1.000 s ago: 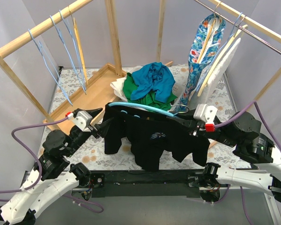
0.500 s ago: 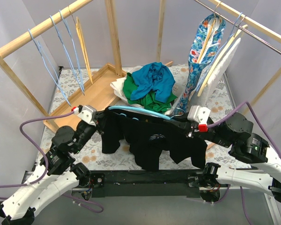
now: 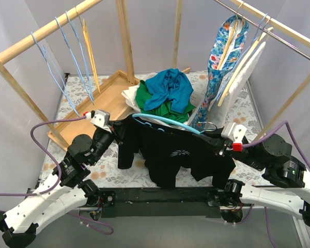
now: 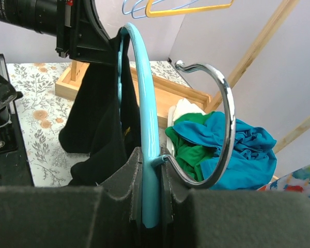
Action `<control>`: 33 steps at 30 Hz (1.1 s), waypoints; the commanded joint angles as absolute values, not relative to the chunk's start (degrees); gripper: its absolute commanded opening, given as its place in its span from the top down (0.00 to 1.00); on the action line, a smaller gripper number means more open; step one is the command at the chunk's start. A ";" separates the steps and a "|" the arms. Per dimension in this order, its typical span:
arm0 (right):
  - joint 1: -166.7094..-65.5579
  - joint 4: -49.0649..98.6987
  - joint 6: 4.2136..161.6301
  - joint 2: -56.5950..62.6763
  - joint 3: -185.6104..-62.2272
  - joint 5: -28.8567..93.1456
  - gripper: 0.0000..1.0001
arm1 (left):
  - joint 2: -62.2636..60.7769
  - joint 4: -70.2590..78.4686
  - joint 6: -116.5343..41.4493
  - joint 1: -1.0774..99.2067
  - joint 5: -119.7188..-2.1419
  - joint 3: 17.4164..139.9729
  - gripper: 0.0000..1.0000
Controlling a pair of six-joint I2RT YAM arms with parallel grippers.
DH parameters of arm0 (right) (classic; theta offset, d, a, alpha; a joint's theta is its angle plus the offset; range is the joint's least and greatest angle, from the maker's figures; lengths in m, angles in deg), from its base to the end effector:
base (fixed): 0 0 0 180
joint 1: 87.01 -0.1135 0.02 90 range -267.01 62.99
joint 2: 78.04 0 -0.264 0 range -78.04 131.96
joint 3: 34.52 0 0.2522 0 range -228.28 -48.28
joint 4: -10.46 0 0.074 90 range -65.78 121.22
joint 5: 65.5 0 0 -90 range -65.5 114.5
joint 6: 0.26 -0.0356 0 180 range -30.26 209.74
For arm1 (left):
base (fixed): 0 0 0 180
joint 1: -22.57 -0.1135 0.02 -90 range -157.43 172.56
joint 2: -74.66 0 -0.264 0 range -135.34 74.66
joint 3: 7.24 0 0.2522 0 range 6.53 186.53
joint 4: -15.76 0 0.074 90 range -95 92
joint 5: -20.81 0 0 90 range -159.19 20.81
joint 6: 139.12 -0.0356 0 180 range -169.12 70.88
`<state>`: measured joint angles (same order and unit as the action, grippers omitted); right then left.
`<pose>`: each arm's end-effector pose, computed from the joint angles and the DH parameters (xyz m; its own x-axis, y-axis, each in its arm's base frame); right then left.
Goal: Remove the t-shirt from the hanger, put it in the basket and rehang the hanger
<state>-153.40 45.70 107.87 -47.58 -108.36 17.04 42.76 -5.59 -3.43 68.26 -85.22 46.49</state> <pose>0.0379 0.0751 0.4360 0.3206 -0.0369 -0.9465 -0.7969 0.5297 -0.2906 0.1036 -0.0920 0.3477 -0.3500 -0.6260 -0.6969 0.3499 0.6027 -0.7172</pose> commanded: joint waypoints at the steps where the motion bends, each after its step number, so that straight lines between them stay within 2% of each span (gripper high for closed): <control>1: -153.19 41.63 109.77 -53.78 -113.15 10.71 0.99 | 42.76 -10.57 -5.09 64.84 -108.22 45.29 1.00; 13: -153.19 38.20 114.34 -56.77 -115.78 5.70 0.99 | 43.37 -11.10 -2.72 64.75 -111.81 44.23 1.00; 33: -153.19 31.96 115.31 -53.61 -114.82 8.77 0.99 | 37.67 -14.43 8.97 64.75 -108.22 45.29 1.00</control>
<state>-153.88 44.49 112.68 -49.05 -108.40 14.00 39.35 -4.72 7.63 69.00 -86.99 45.64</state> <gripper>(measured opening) 0.187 0.029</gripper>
